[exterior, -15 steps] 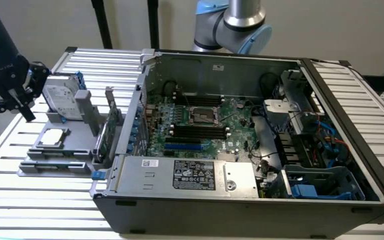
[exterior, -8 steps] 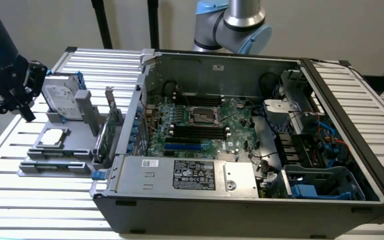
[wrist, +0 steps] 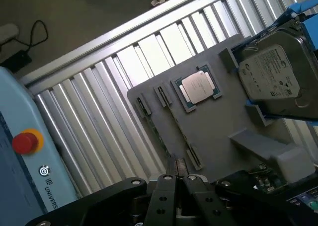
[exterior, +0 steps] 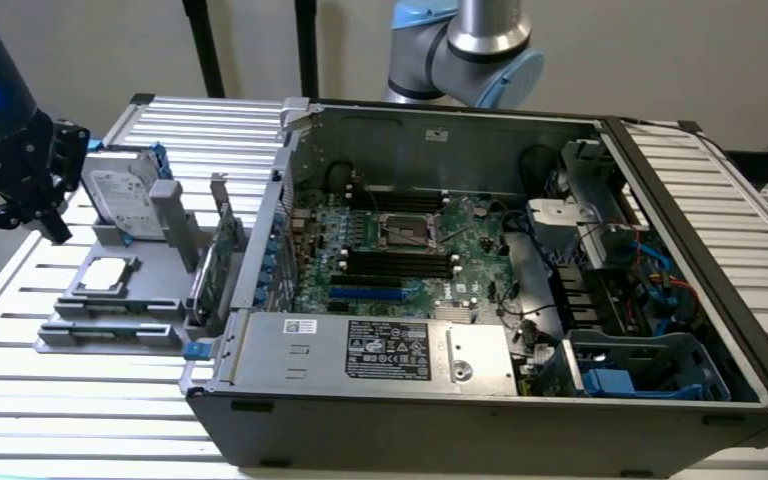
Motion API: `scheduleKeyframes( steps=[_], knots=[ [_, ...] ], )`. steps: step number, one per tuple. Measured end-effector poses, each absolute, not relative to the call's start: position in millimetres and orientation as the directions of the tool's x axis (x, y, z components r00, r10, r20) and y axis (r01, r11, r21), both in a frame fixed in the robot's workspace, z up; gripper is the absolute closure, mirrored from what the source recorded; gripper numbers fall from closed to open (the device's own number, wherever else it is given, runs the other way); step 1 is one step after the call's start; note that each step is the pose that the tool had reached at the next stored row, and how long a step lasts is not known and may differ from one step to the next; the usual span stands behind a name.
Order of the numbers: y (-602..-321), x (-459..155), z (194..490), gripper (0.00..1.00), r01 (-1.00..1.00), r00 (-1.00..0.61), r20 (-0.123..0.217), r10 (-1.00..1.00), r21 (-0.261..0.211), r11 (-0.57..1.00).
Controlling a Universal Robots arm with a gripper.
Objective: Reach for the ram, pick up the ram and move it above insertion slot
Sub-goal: 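Pick up the ram and move it above insertion slot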
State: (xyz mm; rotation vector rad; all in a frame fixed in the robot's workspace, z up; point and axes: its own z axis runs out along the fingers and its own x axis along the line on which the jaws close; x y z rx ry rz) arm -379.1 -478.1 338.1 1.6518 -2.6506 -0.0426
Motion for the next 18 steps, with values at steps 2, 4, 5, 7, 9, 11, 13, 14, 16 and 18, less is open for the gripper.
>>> scheduleKeyframes(
  steps=[2,4,5,7,9,11,13,14,16,18],
  knots=[
    [-478.0,-379.1,338.0,0.89,-0.913,-0.406,0.000,-0.914,0.031,0.406],
    [-478.0,-379.1,338.0,0.89,-0.927,-0.373,-0.001,-0.928,0.029,0.373],
    [-478.0,-379.0,338.0,0.89,-0.934,-0.357,-0.001,-0.934,0.028,0.356],
    [-478.0,-379.1,338.0,0.89,-0.946,-0.322,-0.002,-0.947,0.026,0.322],
    [-478.0,-379.1,338.0,0.89,-0.957,-0.288,-0.003,-0.958,0.024,0.288],
    [-478.1,-379.1,337.8,0.89,-0.968,-0.252,-0.003,-0.968,0.021,0.252],
    [-478.0,-379.1,337.8,0.89,-0.976,-0.217,-0.004,-0.976,0.019,0.217],
    [-478.0,-379.1,337.8,0.89,-0.980,-0.199,-0.004,-0.980,0.018,0.199],
    [-478.1,-379.1,337.7,0.89,-0.986,-0.163,-0.005,-0.987,0.015,0.163],
    [-478.1,-379.1,337.7,0.89,-0.992,-0.128,-0.005,-0.992,0.012,0.128]
  ],
)
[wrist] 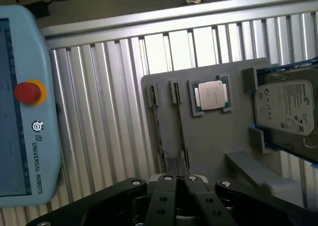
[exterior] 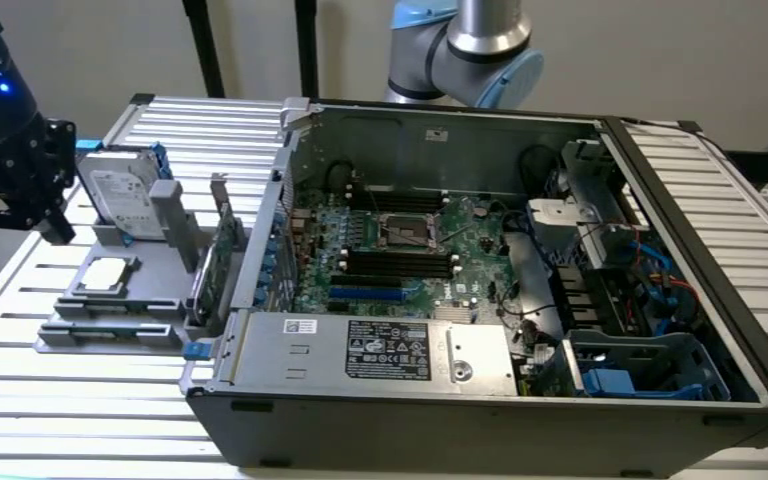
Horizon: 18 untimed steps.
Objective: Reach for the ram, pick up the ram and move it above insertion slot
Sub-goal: 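Pick up the ram and move it above insertion slot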
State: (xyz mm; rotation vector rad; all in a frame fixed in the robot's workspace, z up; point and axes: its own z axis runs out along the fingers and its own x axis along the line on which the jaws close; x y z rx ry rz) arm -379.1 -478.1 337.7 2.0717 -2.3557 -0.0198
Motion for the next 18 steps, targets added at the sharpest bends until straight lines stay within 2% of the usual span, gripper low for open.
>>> scheduleKeyframes(
  steps=[8,15,16,17,18],
  knots=[
    [-478.1,-379.1,337.4,0.89,-1.000,0.013,-0.006,-1.000,-0.001,-0.013],
    [-478.1,-378.8,337.3,0.89,-1.000,0.016,-0.006,-1.000,-0.001,-0.016],
    [-478.1,-378.7,337.3,0.82,-1.000,0.016,-0.006,-1.000,-0.001,-0.016],
    [-478.0,-378.5,337.3,0.82,-1.000,0.016,-0.006,-1.000,-0.001,-0.016],
    [-478.0,-378.3,337.2,0.76,-1.000,0.016,-0.006,-1.000,-0.001,-0.016]
  ],
)
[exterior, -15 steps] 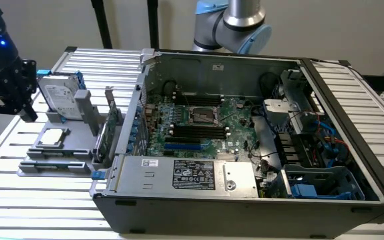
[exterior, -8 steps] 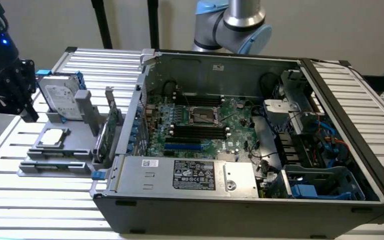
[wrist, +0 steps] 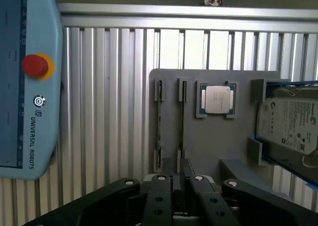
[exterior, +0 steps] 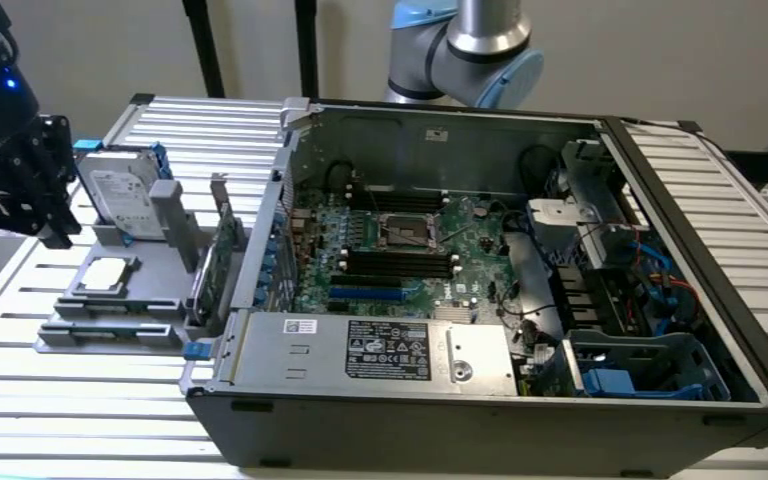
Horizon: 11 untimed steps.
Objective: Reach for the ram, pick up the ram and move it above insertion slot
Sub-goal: 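Pick up the ram and move it above insertion slot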
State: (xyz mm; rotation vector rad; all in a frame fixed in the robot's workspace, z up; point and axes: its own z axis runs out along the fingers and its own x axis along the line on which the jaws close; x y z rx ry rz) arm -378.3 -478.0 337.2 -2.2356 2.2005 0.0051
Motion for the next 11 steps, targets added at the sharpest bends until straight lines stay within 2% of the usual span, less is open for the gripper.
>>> scheduleKeyframes(
  steps=[1,3,4,5,11],
  knots=[
    [-478.1,-378.2,337.1,0.76,-1.000,0.016,-0.006,-1.000,-0.001,-0.016],
    [-478.0,-378.0,336.6,0.64,-1.000,0.015,-0.006,-1.000,0.000,-0.015],
    [-478.1,-378.0,335.7,0.64,-1.000,0.015,-0.006,-1.000,0.000,-0.015],
    [-478.1,-378.1,334.3,0.58,-1.000,0.015,-0.006,-1.000,0.000,-0.015],
    [-478.2,-378.1,323.3,0.58,-1.000,0.011,-0.006,-1.000,0.000,-0.011]
  ],
)
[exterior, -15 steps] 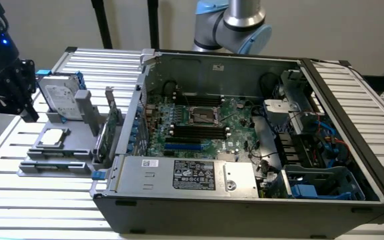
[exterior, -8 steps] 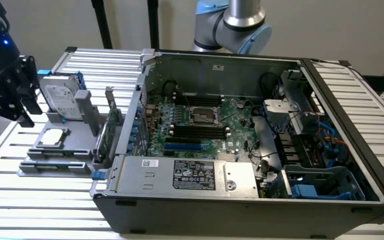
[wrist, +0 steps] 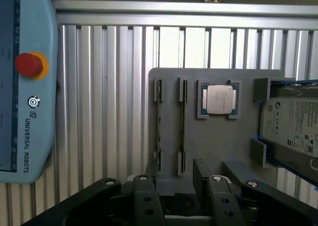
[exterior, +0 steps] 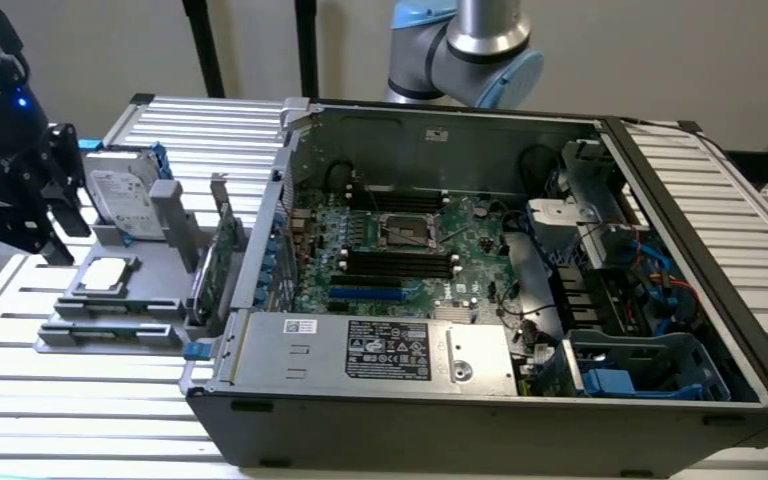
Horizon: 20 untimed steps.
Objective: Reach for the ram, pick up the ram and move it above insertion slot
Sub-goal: 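Pick up the ram and move it above insertion slot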
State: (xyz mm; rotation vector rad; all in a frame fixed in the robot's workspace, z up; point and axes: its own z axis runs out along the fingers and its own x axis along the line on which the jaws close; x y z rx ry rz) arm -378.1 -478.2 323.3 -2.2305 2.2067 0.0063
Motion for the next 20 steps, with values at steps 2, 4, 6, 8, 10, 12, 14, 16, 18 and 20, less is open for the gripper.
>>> scheduleKeyframes(
  steps=[2,4,6,8,10,12,14,16,18,20],
  knots=[
    [-478.4,-378.0,319.6,0.58,-1.000,0.010,-0.006,-1.000,0.000,-0.010],
    [-478.5,-378.1,315.8,0.58,-1.000,0.008,-0.006,-1.000,0.000,-0.008],
    [-478.8,-378.1,312.3,0.58,-1.000,0.006,-0.006,-1.000,0.000,-0.006],
    [-479.1,-378.1,308.7,0.58,-1.000,0.005,-0.006,-1.000,0.000,-0.005],
    [-479.5,-378.1,304.9,0.58,-1.000,0.004,-0.006,-1.000,0.000,-0.004],
    [-479.9,-378.0,301.4,0.58,-1.000,0.004,-0.006,-1.000,0.000,-0.004],
    [-480.3,-378.1,297.7,0.58,-1.000,0.002,-0.006,-1.000,0.000,-0.002],
    [-480.7,-378.1,294.2,0.58,-1.000,0.001,-0.006,-1.000,0.000,-0.001],
    [-481.1,-378.1,290.4,0.58,-1.000,-0.001,-0.006,-1.000,0.000,0.001],
    [-481.6,-378.0,286.8,0.58,-1.000,-0.004,-0.006,-1.000,0.000,0.004]
  ],
)
